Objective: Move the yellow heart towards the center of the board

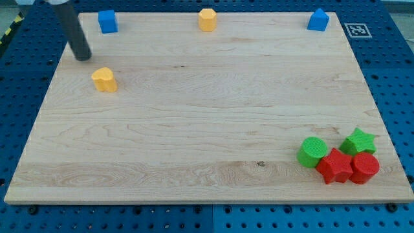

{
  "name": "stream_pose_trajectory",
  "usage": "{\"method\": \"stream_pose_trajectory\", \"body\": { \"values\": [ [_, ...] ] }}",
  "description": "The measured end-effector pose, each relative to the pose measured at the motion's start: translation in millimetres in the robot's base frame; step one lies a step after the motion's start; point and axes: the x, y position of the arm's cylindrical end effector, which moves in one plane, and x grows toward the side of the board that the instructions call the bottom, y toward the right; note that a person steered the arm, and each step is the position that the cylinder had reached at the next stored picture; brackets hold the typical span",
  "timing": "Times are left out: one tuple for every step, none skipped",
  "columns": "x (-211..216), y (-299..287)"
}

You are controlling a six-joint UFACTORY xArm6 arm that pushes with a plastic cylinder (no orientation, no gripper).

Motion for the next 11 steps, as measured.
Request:
{"method": "stream_pose_trajectory", "body": {
  "values": [
    [14.0, -7.0],
    [33.1, -7.0],
    [39.1, -7.0],
    [39.1, -7.0],
    [39.5, 4.7],
    [49.4, 19.8],
    [57.5, 32.2],
    [57.5, 59.1],
    [62.8, 81.1],
    [71.6, 96.9],
    [80.9, 105.7]
  ]
}}
